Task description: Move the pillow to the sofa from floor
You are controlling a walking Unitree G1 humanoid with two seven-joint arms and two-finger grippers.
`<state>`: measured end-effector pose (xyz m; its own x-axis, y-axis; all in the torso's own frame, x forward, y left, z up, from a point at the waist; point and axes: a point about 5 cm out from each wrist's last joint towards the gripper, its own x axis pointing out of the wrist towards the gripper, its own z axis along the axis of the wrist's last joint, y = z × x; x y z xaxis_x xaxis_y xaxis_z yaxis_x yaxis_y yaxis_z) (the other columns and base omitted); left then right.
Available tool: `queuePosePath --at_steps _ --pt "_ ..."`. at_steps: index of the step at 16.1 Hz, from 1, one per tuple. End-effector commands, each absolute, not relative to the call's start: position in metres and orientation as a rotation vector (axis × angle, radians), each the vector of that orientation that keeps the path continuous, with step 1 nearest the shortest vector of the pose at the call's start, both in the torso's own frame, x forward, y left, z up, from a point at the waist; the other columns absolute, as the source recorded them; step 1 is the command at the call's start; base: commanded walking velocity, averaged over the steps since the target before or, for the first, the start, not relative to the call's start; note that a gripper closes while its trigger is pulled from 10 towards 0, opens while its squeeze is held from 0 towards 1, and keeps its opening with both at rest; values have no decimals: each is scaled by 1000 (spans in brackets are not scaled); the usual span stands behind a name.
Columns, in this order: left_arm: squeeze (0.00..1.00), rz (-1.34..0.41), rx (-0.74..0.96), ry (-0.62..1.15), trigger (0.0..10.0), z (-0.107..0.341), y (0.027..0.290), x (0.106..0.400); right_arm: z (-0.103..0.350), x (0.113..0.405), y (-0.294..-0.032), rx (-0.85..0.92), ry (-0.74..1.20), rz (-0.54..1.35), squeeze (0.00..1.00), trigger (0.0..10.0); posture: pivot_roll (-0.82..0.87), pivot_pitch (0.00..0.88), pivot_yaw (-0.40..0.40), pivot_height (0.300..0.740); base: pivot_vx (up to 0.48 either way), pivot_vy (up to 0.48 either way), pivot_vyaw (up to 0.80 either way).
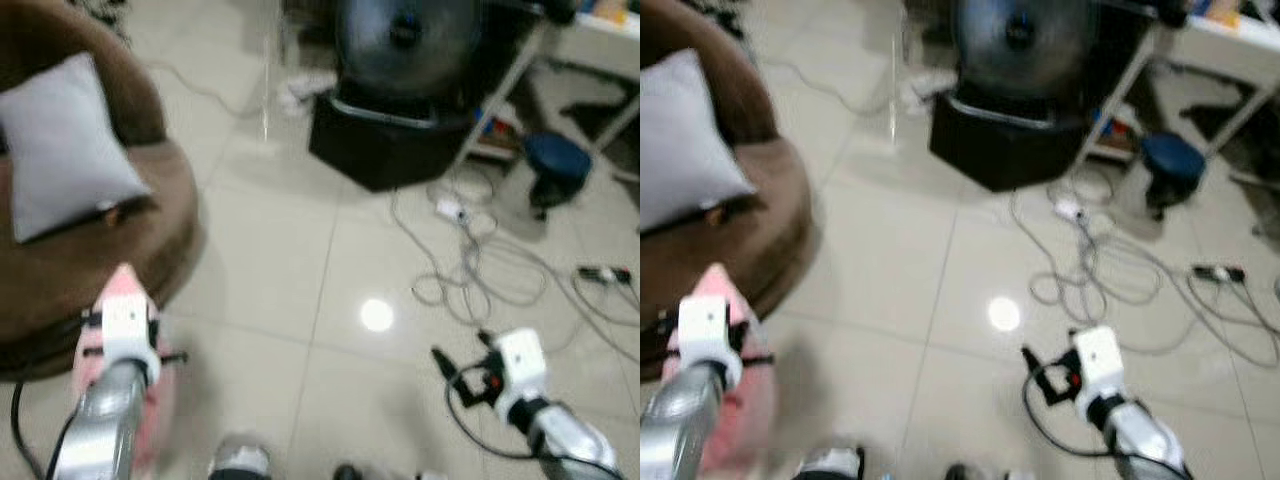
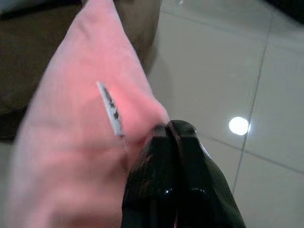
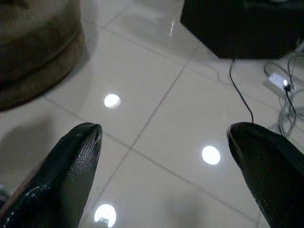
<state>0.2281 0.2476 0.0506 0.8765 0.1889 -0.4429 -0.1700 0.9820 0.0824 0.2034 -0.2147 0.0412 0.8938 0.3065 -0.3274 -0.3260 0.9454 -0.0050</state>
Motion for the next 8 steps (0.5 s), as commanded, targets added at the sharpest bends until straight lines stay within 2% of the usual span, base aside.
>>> queuePosePath --at_steps 1,3,8 --pt "0 118 -23 474 10000 49 239 216 42 200 -215 -42 333 320 0 10000 244 164 -129 740 0 0 0" --pt "0 104 -75 520 10000 42 238 207 41 196 -217 -34 340 308 0 10000 244 165 -127 740 0 0 0" --pt "0 19 -18 432 10000 59 240 212 42 195 -218 -37 339 299 0 10000 237 158 -128 740 0 0 0"
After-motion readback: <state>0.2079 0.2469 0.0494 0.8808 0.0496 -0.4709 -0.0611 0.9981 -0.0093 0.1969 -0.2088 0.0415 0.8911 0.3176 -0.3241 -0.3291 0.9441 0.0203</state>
